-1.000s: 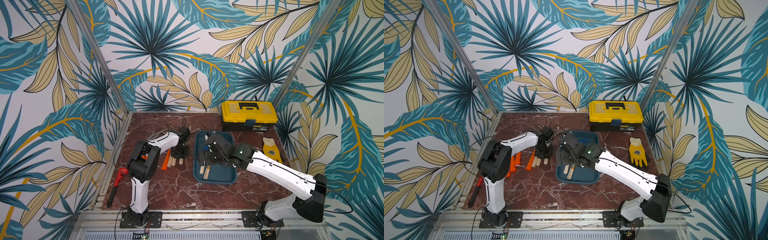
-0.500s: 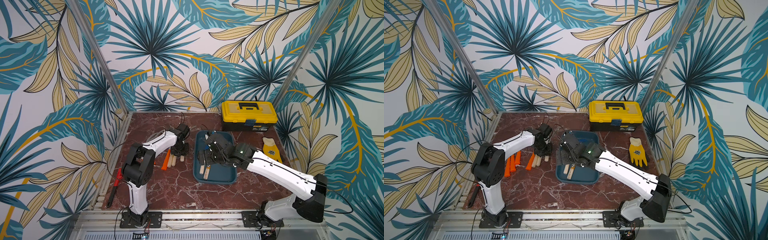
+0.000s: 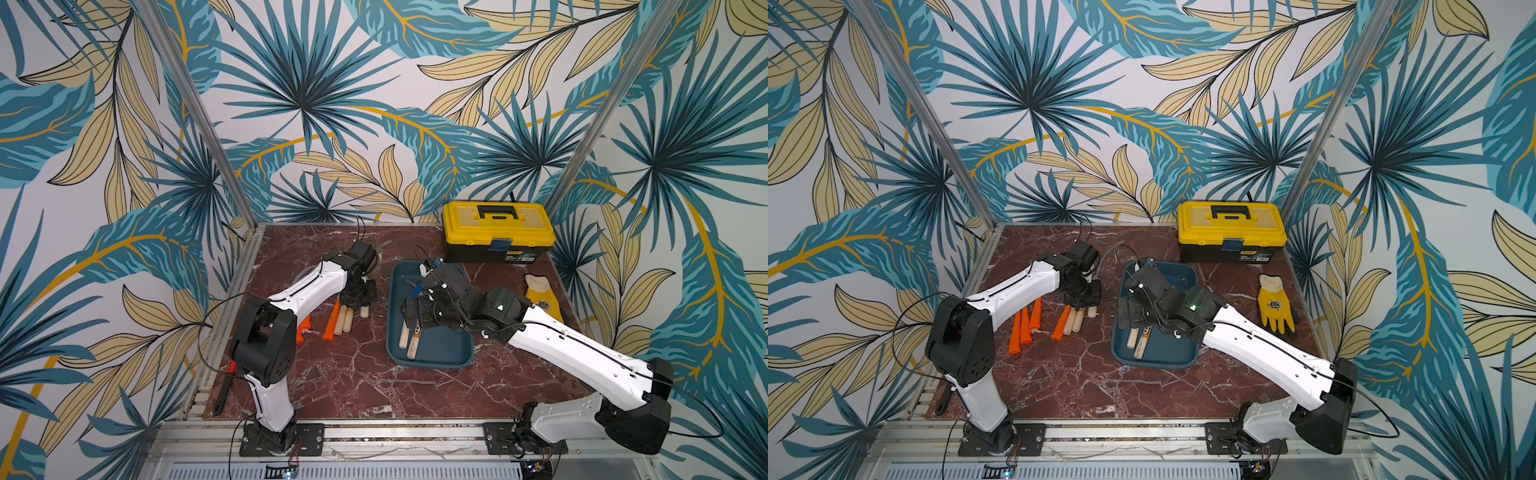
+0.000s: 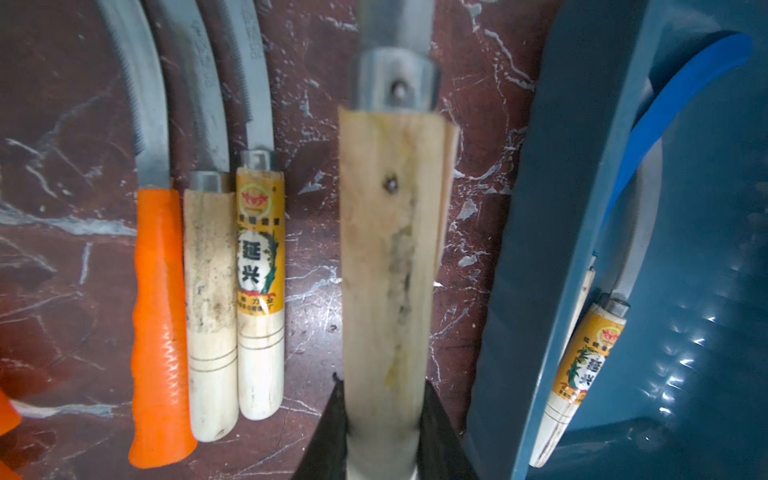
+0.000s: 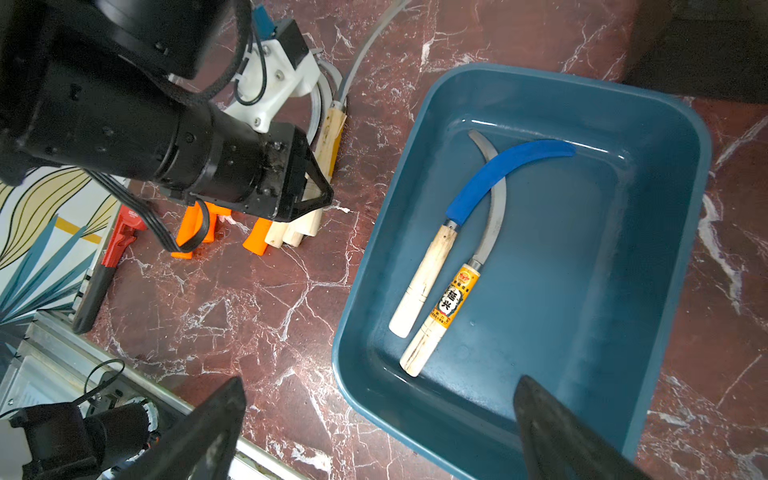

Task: Put small sickles into storage boxes
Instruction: Pick up the sickle at the center of the board, then place the sickle in the storage box.

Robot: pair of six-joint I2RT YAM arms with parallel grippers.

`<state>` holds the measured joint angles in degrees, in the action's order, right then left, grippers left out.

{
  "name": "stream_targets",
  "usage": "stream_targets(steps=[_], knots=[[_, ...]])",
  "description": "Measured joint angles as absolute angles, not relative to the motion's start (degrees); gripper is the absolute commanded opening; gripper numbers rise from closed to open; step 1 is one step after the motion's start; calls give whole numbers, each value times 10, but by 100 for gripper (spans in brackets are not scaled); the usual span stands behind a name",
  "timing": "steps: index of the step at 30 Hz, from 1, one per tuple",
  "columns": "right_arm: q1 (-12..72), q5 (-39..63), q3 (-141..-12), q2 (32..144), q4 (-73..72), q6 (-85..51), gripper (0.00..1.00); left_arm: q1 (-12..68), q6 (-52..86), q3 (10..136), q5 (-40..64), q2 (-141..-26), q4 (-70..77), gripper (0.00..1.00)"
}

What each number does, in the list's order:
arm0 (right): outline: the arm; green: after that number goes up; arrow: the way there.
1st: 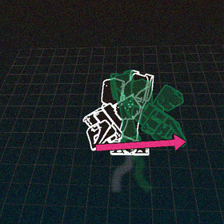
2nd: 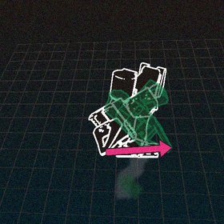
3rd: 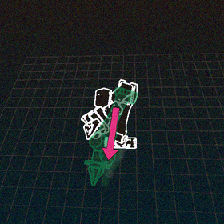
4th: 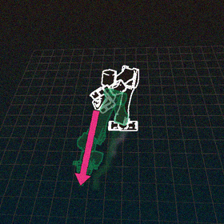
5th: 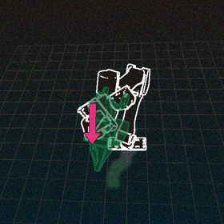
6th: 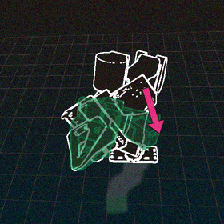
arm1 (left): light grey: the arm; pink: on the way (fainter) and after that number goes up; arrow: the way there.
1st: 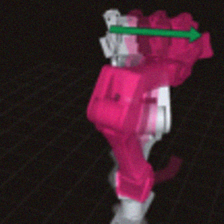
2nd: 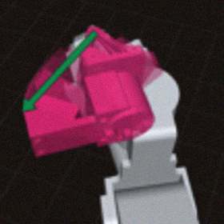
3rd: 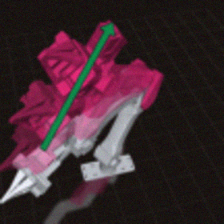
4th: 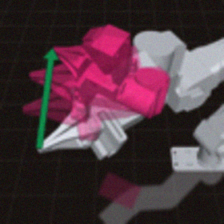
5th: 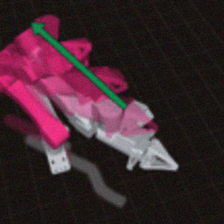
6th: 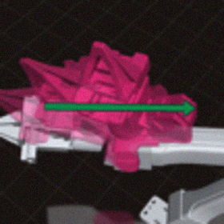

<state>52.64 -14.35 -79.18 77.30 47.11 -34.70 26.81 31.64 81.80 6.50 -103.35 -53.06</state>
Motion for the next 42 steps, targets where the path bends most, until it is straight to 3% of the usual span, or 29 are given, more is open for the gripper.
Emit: stream_targets(steps=[27,42], knots=[[526,-184,-701,637,516,-392,100,432,385,828,61,-1030,-552,0],[526,-198,-671,596,535,-414,100,453,389,854,53,-1056,-554,0]])
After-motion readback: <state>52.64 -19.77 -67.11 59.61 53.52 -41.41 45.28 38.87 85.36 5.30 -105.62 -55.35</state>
